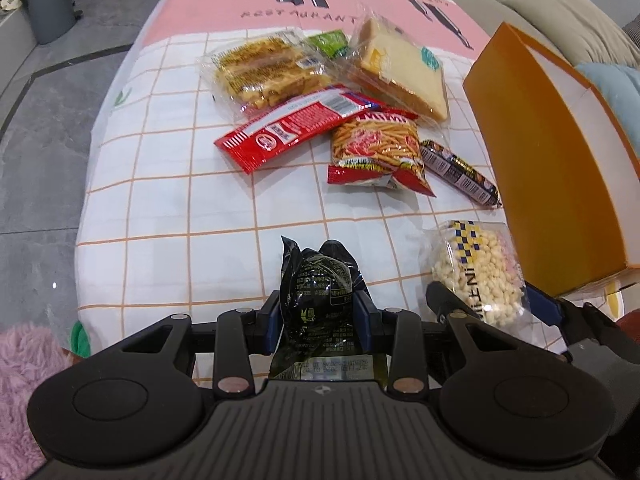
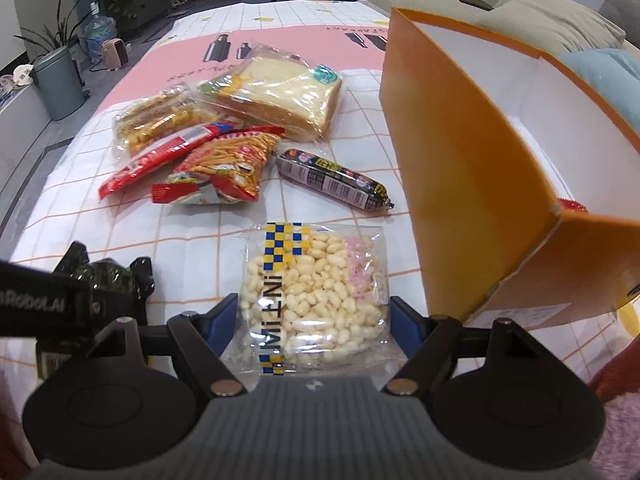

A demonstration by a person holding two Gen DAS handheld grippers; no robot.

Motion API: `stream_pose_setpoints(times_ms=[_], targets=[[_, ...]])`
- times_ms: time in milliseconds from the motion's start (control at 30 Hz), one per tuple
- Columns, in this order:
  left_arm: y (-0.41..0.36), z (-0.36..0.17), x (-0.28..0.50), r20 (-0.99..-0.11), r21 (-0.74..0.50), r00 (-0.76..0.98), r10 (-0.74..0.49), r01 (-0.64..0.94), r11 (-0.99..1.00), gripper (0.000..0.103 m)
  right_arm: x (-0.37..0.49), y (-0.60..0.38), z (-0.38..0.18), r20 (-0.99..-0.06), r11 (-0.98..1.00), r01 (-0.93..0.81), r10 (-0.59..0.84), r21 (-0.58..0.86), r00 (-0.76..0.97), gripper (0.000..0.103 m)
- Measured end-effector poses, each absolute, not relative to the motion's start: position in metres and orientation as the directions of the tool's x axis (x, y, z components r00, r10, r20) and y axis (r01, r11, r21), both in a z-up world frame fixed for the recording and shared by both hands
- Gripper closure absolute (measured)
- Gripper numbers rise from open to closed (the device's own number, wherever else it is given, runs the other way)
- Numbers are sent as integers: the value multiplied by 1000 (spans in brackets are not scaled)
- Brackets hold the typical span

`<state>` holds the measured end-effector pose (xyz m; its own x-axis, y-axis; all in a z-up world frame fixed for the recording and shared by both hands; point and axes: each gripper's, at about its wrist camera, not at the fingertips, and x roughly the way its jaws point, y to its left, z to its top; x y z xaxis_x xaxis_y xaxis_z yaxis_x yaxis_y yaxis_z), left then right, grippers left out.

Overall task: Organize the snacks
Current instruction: 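Grasp the clear peanut bag with the right tool, then lower the seaweed pack and peanut bag into the box and open both tools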

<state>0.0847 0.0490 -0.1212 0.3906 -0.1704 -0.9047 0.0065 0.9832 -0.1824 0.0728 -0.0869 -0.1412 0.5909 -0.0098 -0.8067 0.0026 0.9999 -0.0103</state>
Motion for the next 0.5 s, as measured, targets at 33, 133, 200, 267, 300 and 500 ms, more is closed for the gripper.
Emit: stream_pose_setpoints(times_ms=[33, 133, 200, 267, 300, 500], targets=[[49, -119, 84, -903, -180, 395, -167, 4, 984, 62, 71, -87, -138, -804, 1000, -6, -5, -10, 594, 27], [50, -111, 80, -896, -183, 412, -165, -3, 983, 62, 63, -85, -126, -792, 999, -33, 0, -25, 610, 27], [51, -103, 78, -888, -184, 429, -165, -4, 983, 62, 57, -85, -117, -781, 999, -47, 12, -22, 624, 27], [51, -95, 74, -881, -185, 444, -166, 0, 983, 62, 52, -85, -107, -771, 998, -63, 24, -21, 636, 27], [51, -90, 72, -875, -188, 454, -168, 2, 982, 62, 49, -86, -102, -768, 997, -73, 31, -21, 640, 27], [48, -61, 64, -857, -171, 492, -155, 13, 985, 62, 37, -87, -67, -743, 993, -119, 71, -12, 666, 27]])
